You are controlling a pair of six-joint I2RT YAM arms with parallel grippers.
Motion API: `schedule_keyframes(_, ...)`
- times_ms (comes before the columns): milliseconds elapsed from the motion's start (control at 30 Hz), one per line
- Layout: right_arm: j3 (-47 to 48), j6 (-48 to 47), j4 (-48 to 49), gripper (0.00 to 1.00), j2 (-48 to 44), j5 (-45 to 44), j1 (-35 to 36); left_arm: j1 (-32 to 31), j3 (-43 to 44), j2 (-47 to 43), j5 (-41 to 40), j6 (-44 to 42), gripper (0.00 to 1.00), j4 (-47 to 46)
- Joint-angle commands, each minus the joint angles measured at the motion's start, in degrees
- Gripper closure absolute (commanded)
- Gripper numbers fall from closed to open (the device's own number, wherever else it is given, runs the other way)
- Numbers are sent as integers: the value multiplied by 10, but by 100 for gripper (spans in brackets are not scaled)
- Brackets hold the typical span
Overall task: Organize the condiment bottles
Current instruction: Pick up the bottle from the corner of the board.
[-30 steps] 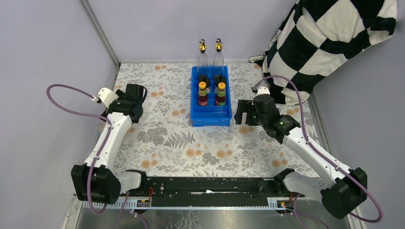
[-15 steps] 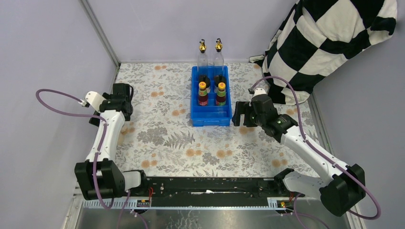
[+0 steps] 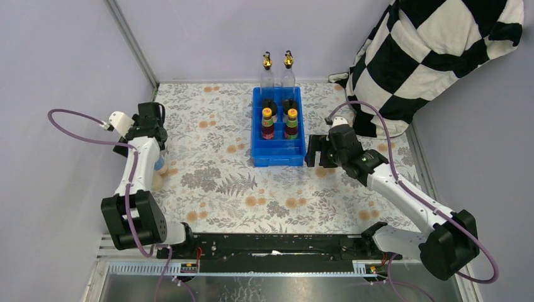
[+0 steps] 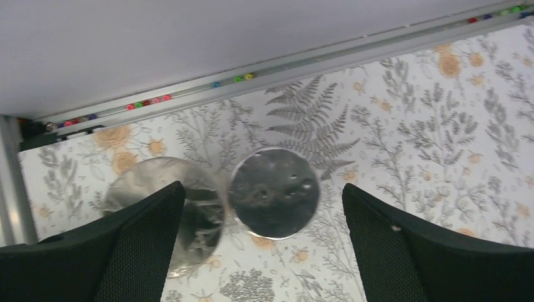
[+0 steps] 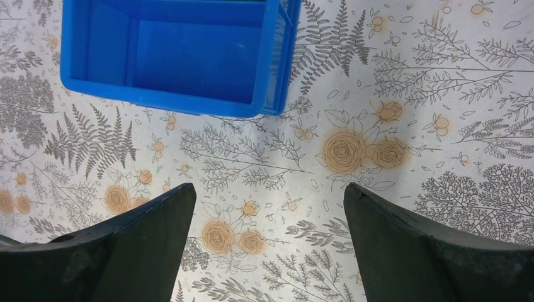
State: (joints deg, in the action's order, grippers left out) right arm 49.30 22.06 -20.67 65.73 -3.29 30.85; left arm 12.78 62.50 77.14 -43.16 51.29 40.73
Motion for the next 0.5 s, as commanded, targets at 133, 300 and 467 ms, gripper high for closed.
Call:
schedule_keyframes(133,-15,-4,28,6,12,17,1,4,22,2,67,-74,2,-74)
schedule_keyframes(300,-23,-3,36,6,16,28,2,4,31,9,68,-87,3,-76)
schedule_keyframes(467,-28,-1,41,6,19,32,2,4,34,7,63,-87,4,-79)
